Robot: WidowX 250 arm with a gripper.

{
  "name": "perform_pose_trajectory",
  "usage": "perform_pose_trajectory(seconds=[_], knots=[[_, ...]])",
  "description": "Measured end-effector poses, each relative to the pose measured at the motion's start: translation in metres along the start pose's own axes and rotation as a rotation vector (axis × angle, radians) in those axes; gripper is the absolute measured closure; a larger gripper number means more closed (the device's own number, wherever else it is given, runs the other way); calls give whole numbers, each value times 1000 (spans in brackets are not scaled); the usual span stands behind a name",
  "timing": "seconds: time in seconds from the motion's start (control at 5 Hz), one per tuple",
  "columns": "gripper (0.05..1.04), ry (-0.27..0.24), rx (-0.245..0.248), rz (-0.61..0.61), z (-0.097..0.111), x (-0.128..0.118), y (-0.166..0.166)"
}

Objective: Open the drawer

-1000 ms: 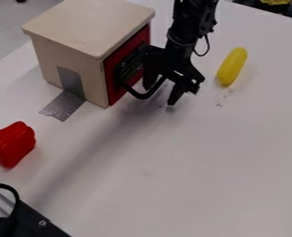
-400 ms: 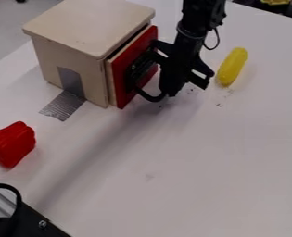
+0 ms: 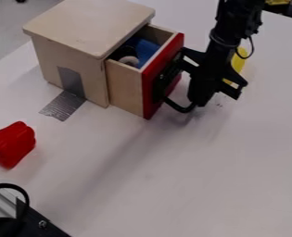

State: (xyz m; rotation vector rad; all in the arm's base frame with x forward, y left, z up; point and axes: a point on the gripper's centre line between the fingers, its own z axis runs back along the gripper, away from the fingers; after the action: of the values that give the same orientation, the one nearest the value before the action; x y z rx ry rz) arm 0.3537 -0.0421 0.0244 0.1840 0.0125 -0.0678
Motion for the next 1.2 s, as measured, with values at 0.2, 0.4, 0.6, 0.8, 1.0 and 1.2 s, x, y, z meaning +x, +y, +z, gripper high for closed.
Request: perform_pose_trajectory(seconds=[0.2, 0.4, 0.6, 0.8, 1.0, 1.2], knots=[[968, 3, -10, -3, 2, 0, -8], [968, 5, -10, -3, 3, -1, -11], [968, 10, -12, -10, 4, -2, -14], [937, 15, -16, -9, 6, -2, -16], [721, 5, -11, -28, 11, 0, -22], [407, -20, -21, -29, 33, -1, -22]])
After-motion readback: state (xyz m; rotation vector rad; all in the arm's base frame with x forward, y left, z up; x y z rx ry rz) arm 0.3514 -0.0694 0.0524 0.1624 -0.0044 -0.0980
